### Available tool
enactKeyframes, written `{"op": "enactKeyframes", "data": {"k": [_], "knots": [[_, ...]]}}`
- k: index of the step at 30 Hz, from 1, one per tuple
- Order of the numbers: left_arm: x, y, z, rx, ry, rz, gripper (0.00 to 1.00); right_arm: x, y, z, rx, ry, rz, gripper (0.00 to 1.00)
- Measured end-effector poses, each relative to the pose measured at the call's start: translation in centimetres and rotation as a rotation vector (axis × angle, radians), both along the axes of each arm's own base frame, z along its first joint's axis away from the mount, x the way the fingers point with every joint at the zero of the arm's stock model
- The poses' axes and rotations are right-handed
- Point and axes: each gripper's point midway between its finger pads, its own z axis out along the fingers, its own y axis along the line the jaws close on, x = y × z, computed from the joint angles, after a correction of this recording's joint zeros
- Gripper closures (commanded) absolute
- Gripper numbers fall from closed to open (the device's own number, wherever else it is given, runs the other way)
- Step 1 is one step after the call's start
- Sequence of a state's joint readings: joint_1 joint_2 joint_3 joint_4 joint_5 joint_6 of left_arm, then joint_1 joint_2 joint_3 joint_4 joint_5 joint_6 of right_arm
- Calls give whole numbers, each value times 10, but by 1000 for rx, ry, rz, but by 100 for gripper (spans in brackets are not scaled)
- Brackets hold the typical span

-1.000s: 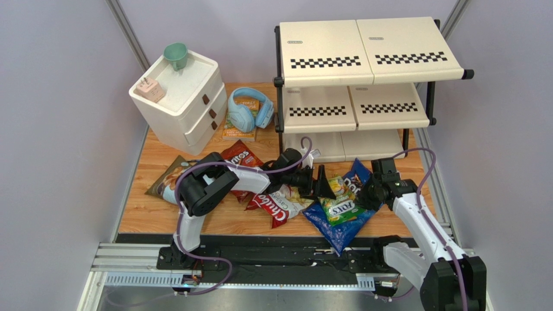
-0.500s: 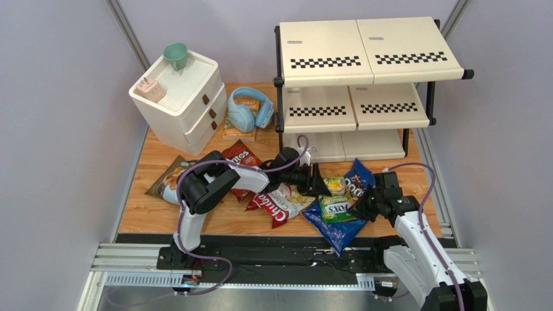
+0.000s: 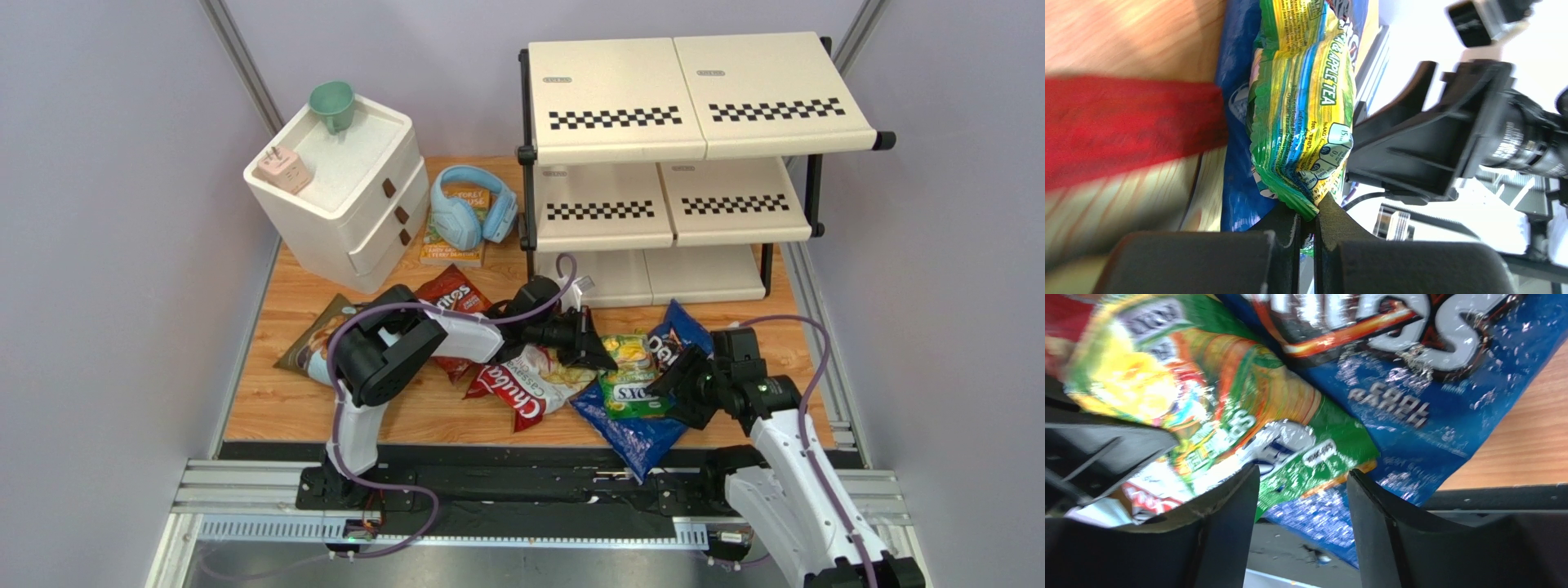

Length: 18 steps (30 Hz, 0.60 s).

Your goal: Place and organize the chips bags onto the shelf

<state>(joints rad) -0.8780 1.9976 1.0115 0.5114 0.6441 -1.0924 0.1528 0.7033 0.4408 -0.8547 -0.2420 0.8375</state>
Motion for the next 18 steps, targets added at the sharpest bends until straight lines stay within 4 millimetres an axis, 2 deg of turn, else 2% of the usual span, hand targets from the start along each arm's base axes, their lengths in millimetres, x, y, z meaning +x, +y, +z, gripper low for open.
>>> {"op": "enactKeyframes", "data": {"k": [6, 8, 18], "knots": [[17, 31, 19, 13, 18, 124, 100, 14, 6, 41, 68, -133, -43, 33], [27, 37, 20, 19, 34, 169, 100, 14, 10, 45, 106, -135, -67, 31], [38, 40, 19, 34, 126, 256, 100, 9, 29, 20, 276, -32, -171, 27]]}}
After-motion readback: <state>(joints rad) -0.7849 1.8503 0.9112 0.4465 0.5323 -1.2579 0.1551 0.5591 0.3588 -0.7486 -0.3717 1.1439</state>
